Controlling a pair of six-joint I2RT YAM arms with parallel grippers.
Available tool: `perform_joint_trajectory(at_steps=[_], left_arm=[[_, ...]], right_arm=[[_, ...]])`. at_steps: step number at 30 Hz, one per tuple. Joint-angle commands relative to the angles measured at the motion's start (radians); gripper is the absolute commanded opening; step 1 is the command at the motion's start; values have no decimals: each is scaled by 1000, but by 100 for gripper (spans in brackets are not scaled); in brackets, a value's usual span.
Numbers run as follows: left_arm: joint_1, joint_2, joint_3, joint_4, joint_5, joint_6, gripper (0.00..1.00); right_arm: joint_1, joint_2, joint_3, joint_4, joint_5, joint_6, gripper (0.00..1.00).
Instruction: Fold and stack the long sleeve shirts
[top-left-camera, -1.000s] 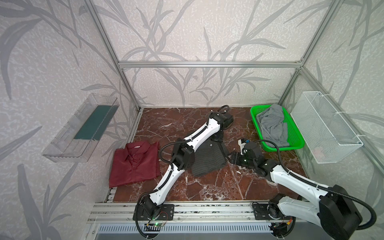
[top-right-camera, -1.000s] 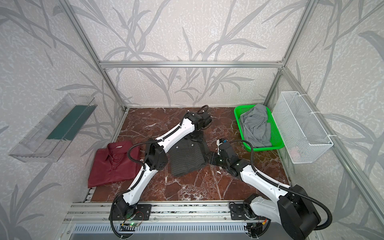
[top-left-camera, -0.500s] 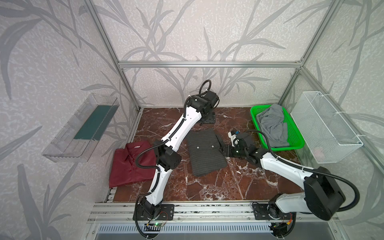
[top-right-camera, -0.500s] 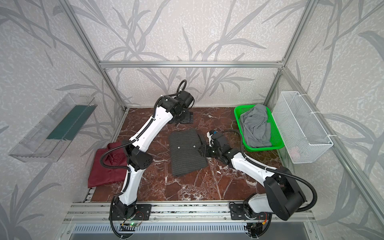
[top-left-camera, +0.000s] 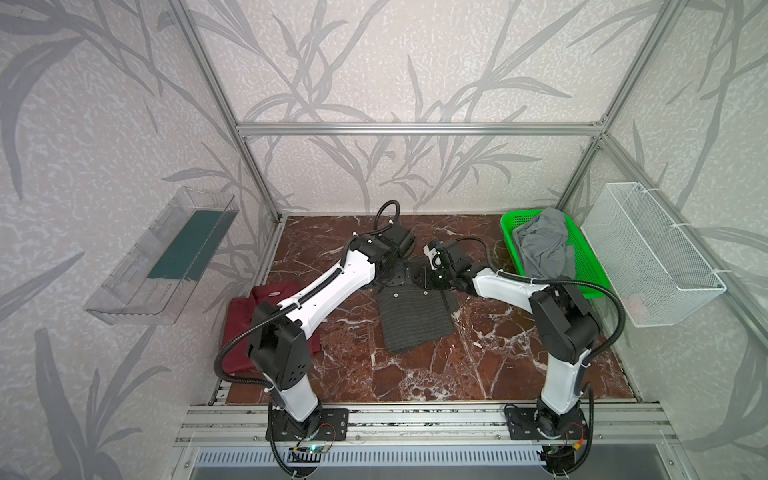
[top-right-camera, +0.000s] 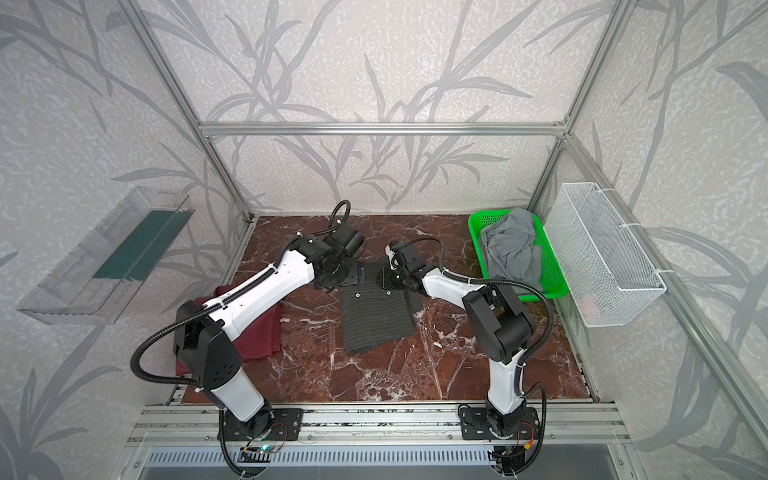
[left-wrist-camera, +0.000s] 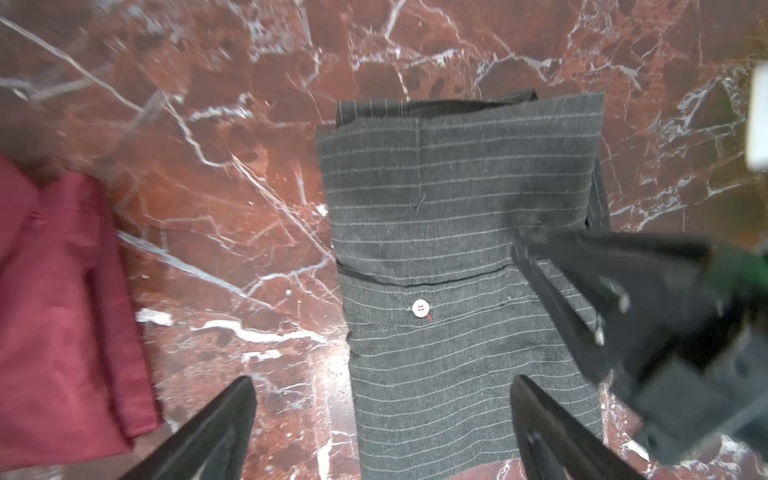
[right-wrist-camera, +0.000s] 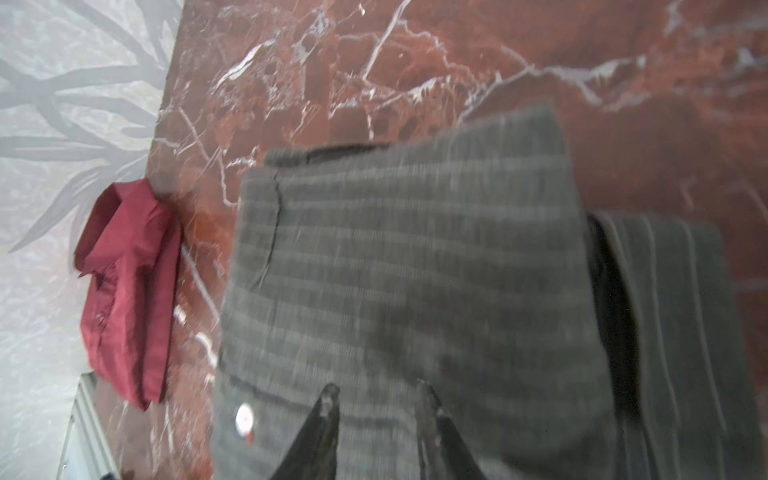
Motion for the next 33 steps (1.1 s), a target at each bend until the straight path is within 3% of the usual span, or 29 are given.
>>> perform_joint_trajectory(at_steps=[1, 6, 14, 21, 29, 33], left_arm=[[1, -39, -88, 137, 99, -66, 95], [-1, -11, -239, 262, 233, -127, 94], [-2, 61, -409, 430, 318, -221, 93], [12, 127, -386, 348, 248, -169, 93], [96, 178, -292, 204, 183, -66, 93], [118, 131, -233, 123, 143, -31, 94]], right_arm=[[-11, 101, 95, -84, 28, -30, 31], [-11, 224, 206, -185, 44, -31, 31], [-12, 196, 116, -209, 135, 10, 32], [-13, 71, -90, -137, 156, 72, 32], [5, -153, -338, -48, 120, 154, 32], [16, -265, -399, -69, 105, 144, 40]])
